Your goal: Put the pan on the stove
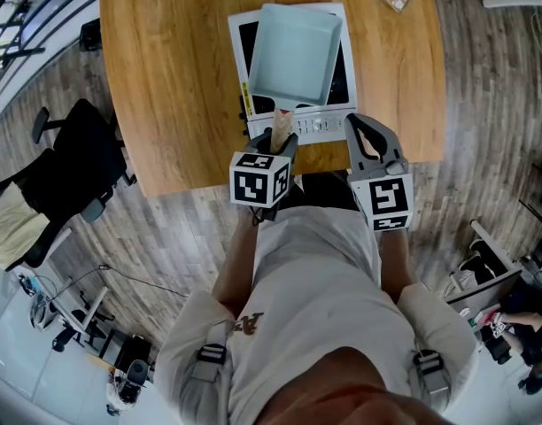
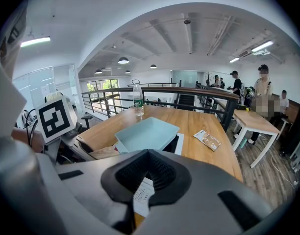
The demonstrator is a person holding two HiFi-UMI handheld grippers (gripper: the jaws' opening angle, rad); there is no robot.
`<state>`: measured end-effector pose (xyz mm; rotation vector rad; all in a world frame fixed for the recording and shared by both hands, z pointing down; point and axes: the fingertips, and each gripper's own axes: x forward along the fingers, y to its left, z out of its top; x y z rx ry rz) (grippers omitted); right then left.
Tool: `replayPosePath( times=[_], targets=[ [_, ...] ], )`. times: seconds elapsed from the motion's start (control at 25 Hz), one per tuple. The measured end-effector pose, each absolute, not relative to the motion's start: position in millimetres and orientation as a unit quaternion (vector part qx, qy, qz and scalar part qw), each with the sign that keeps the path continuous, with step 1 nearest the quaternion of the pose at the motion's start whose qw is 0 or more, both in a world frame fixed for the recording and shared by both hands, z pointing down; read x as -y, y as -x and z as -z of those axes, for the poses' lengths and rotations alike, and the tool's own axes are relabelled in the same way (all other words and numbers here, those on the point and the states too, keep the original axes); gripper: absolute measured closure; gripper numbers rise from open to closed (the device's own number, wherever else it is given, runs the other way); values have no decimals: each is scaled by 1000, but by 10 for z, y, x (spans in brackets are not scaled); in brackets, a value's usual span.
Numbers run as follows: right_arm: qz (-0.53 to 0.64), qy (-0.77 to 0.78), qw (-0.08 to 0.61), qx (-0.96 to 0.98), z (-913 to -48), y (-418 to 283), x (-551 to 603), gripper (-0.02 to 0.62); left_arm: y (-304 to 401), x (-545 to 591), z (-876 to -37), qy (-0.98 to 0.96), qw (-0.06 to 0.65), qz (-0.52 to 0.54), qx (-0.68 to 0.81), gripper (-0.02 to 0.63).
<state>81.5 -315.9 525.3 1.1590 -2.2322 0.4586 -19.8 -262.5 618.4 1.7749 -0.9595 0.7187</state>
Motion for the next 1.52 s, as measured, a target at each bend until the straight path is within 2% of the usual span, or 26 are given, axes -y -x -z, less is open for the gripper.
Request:
replayPosePath(
  times=[1.08,1.24,1.44,1.52],
  targets=[
    [-178,-417,289,843,-5320,-700,3038,580,200,2622,-6223,-740,450,-316,388,489],
    [-177,-417,288,844,-5309,-694,3025,580,188,2618,-6206,-745,441,-318,387,463],
    [-175,-416,289,844,-5305,-684,3013,580,209,2675,-6152,-751,423,-317,396,390],
    [-174,-417,287,844,-5292,-674,3005,580,230,2690,-6125,-752,418,-316,399,379]
  ],
)
